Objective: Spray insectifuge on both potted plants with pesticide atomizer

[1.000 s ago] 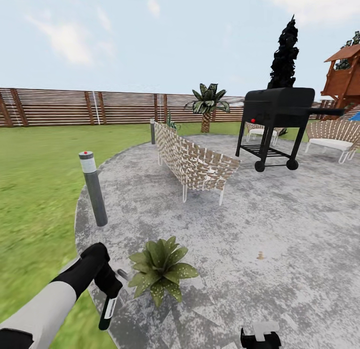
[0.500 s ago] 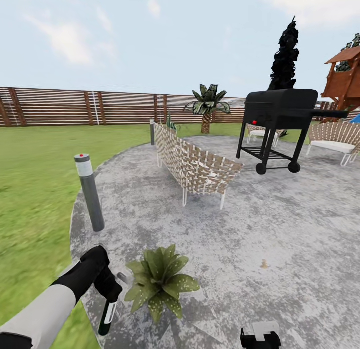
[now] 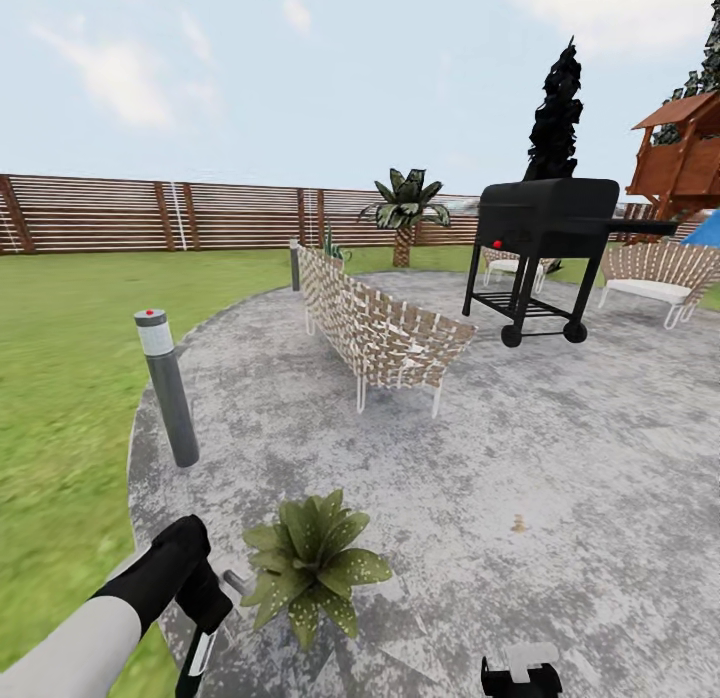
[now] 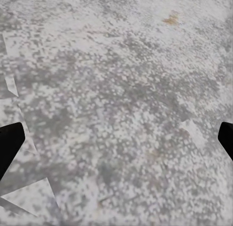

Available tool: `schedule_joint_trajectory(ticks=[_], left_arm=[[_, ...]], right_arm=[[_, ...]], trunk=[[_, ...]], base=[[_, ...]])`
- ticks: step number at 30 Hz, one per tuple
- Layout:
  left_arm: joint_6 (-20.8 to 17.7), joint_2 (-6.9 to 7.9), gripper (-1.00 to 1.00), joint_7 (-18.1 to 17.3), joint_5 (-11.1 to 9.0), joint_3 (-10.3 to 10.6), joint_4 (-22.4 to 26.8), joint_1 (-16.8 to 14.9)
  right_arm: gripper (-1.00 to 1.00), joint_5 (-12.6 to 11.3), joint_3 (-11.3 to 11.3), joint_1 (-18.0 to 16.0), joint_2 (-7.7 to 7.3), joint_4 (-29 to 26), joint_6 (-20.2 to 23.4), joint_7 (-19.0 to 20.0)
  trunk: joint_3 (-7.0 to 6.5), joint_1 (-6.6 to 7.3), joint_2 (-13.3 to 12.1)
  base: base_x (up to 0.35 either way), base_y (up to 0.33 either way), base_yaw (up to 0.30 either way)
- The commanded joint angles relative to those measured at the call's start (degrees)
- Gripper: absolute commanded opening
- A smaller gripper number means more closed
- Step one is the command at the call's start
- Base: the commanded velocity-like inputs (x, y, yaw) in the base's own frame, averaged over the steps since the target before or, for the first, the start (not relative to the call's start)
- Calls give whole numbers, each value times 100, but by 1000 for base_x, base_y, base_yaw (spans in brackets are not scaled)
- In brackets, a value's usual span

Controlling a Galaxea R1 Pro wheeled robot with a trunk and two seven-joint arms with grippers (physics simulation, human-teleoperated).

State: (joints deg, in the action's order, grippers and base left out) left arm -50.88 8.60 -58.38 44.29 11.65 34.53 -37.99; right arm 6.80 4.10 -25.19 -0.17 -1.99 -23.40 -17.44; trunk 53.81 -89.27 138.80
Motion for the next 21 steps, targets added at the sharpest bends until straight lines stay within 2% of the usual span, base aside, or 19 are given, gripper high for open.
schedule_joint_trajectory(ticks=[1, 4, 10, 16, 21], left_arm=[[-18, -5, -100, -59, 52, -21, 11, -1], [-18, -42, -100, -59, 53, -111, 10, -1], [-18, -66, -100, -59, 34, -126, 10, 2], [-18, -78, -100, -59, 29, -127, 10, 11], [-18, -70, -100, -60, 43, -128, 10, 11]], right_arm=[[100, 49, 37, -4, 0, 5, 10, -59], [100, 49, 37, -4, 0, 5, 10, -58], [100, 49, 35, -4, 0, 5, 3, -59], [100, 49, 36, -4, 0, 5, 9, -57], [100, 49, 38, -4, 0, 5, -4, -63]], trunk=[[6, 1, 3], [6, 1, 3], [6, 1, 3], [-8, 1, 3], [-11, 1, 3]], base=[[0, 0, 0], [-51, 91, 0], [-41, 102, -3], [-10, 2, -188], [-236, 71, -63]])
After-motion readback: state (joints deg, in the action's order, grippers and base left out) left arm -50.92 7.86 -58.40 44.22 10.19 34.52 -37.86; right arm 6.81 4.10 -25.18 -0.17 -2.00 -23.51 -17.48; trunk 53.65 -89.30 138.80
